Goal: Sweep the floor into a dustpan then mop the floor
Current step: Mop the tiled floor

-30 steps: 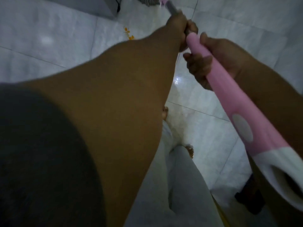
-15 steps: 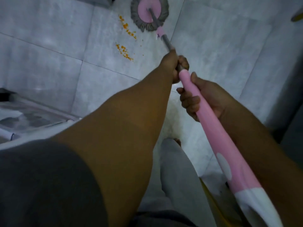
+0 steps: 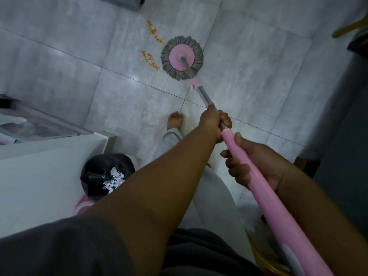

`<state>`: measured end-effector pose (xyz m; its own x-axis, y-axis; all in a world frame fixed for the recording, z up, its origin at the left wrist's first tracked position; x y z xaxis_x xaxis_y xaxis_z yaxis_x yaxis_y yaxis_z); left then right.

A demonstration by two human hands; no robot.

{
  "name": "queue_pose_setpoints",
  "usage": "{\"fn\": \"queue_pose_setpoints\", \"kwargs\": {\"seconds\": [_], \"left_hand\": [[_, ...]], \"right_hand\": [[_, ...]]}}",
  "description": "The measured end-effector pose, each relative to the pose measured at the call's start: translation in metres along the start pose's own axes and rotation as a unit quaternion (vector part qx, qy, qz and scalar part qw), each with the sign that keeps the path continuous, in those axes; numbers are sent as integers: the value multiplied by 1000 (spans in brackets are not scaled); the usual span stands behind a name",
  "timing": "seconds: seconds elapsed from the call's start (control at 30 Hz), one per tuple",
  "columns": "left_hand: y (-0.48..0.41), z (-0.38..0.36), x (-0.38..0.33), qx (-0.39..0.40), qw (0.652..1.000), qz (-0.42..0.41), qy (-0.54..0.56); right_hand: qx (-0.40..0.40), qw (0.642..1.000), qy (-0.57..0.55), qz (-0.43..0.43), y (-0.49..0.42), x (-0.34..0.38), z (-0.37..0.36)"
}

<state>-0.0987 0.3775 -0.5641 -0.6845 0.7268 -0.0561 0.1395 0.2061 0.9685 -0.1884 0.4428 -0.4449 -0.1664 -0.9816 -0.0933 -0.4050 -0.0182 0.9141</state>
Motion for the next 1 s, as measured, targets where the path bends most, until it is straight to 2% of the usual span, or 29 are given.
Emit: {"fn": "queue_pose_setpoints", "kwargs": {"seconds": [0.17,0.53,0.67,0.83,1.0], "left_hand": [[-22,-2,-68,5,999,-26,28],[-65,5,-267,-11,995,-70,69],[-69,1,-267,-10,997,-65,40],[-66,4,-241,-3,995,-76,61],[-47,7,-156,-6,996,-70,46]], "right_hand": [[-8,999,40,4,-33,51,-39],[4,995,98,17,-114,180,-168],[8,996,85,14,-117,182,-163],[8,995,94,25,-113,163,-147],[2,995,98,17,-79,108,-91]]}}
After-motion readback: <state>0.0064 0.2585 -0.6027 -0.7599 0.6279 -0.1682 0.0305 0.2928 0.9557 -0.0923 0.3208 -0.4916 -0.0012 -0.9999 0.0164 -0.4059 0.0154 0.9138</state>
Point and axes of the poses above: each hand's wrist, its own y-axis away from the middle knuckle, its own z-axis out of the back of the hand, x = y × z, the point moved 4 cm from there along -y, towards the middle knuckle, and after that the axes turned 1 degree about -y, right-handed, at the moved point
